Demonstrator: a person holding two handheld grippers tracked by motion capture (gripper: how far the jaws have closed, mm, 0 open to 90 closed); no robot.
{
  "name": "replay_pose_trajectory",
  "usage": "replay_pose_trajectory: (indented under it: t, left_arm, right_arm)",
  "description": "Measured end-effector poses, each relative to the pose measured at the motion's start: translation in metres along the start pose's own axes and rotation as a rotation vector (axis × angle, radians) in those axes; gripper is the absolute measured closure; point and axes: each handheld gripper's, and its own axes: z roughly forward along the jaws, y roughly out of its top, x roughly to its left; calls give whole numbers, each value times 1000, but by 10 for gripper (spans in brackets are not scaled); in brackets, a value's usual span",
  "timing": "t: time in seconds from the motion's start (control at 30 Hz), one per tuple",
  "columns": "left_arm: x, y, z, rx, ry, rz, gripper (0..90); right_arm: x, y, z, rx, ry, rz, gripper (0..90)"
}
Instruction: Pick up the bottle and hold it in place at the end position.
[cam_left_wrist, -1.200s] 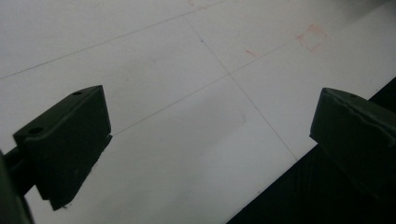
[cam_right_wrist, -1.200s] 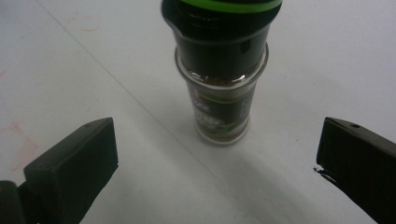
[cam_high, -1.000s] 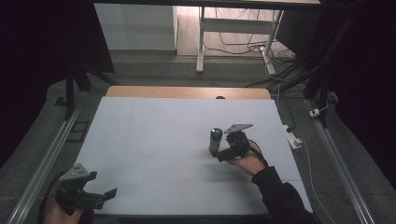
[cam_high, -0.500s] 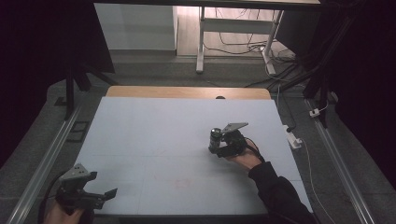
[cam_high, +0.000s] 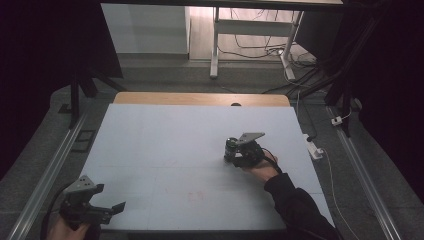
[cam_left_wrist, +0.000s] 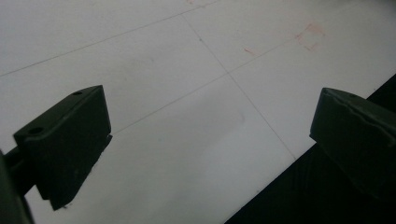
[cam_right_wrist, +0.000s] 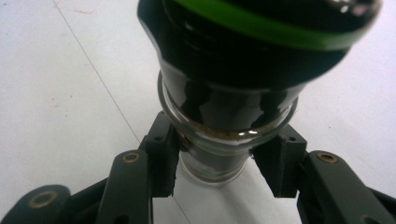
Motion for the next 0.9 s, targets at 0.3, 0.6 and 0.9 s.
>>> replay_pose_trajectory:
  t: [0.3, 0.6, 0.9]
  left_arm:
    - [0, 0, 0, 0, -1, -2, 0]
    - [0, 0, 0, 0, -1, -6, 0]
    - [1, 0, 0, 1, -1, -6, 0]
  right_arm:
    - [0, 6, -4, 6, 0, 0, 526]
    - [5, 23, -5, -25, 27, 32, 525]
    - [11, 42, 5, -18, 48, 16, 525]
